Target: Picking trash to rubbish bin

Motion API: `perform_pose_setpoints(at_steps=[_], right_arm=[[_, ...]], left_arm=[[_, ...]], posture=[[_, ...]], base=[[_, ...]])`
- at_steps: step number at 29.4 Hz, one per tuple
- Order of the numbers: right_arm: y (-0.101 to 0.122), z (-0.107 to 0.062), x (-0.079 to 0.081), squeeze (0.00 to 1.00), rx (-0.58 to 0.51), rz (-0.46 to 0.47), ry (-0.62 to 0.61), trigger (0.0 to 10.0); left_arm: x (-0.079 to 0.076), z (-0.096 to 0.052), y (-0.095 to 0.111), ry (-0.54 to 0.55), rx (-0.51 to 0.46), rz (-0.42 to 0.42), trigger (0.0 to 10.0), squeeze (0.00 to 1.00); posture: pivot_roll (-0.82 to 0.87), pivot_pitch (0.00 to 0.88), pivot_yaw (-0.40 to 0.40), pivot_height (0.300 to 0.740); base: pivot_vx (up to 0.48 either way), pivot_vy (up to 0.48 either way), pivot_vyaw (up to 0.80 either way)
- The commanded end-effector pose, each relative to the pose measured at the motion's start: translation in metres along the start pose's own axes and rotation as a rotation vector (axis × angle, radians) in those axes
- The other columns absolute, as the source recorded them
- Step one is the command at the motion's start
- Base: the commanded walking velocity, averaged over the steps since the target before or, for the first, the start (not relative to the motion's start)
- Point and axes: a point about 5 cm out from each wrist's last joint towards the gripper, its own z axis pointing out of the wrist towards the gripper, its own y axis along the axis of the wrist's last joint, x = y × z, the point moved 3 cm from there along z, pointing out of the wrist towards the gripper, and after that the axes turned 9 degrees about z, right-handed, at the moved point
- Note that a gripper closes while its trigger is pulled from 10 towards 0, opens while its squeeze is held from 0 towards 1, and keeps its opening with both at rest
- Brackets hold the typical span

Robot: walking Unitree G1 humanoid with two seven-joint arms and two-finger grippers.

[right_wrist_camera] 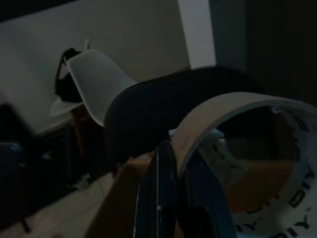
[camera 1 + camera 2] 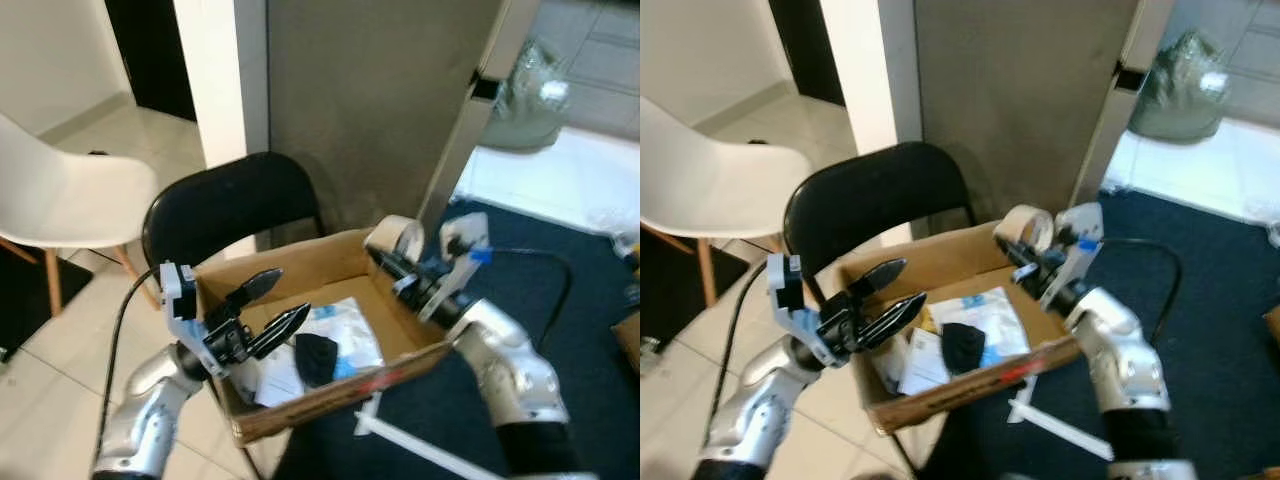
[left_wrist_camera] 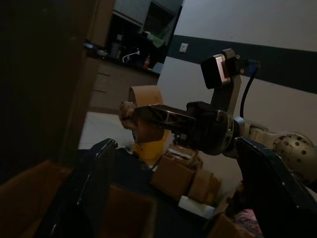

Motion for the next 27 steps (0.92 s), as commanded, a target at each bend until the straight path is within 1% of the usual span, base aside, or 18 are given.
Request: perform_pose_setpoints(at_steps=[1,12,15,21,23,24,27], right_arm=[[-0.004,0.0,0.002,0.0,0.021,0.006,0.008,10.0],[-0.004,-0.002,0.003,0.0,0.03,-0.003,0.029,10.0],[-0.003,-0.005,0.002,0.0,0.051,-0.03,0.055,10.0],[-0.004,-0.005,0.004,0.0,0.065,-0.056,0.063,10.0],[-0.002,-0.002,0.006,0.0,0.081,-0.089,0.073,10.0],[-0.002,-0.002,0.006,0.0,0.081,-0.089,0.073,10.0],[0.002,0.007,0.01,0.0,0.094,-0.136,0.092,10.0]], left_arm=[[0.0,-0.003,-0.003,0.007,0.019,-0.008,10.0,0.0],[0.0,-0.002,-0.004,0.008,0.025,-0.008,10.0,0.0],[0.0,-0.002,-0.005,0.011,0.028,-0.009,10.0,0.0],[0.0,-0.002,-0.005,0.013,0.029,-0.008,10.0,0.0],[0.001,-0.002,-0.004,0.015,0.029,-0.006,10.0,0.0],[0.001,-0.002,-0.004,0.015,0.029,-0.006,10.0,0.0],[0.002,-0.002,-0.004,0.02,0.028,-0.003,10.0,0.0]], posture=[[0.01,0.0,-0.014,0.74],[0.01,0.0,-0.015,0.74],[0.01,0.0,-0.015,0.74],[0.01,0.0,-0.013,0.74],[0.01,0.0,-0.013,0.74],[0.01,0.0,-0.013,0.74],[0.01,0.0,-0.009,0.74]], base=[[0.0,0.0,0.0],[0.0,0.0,0.0],[0.0,0.0,0.0],[0.0,0.0,0.0],[0.0,0.0,0.0],[0.0,0.0,0.0],[0.0,0.0,0.0]])
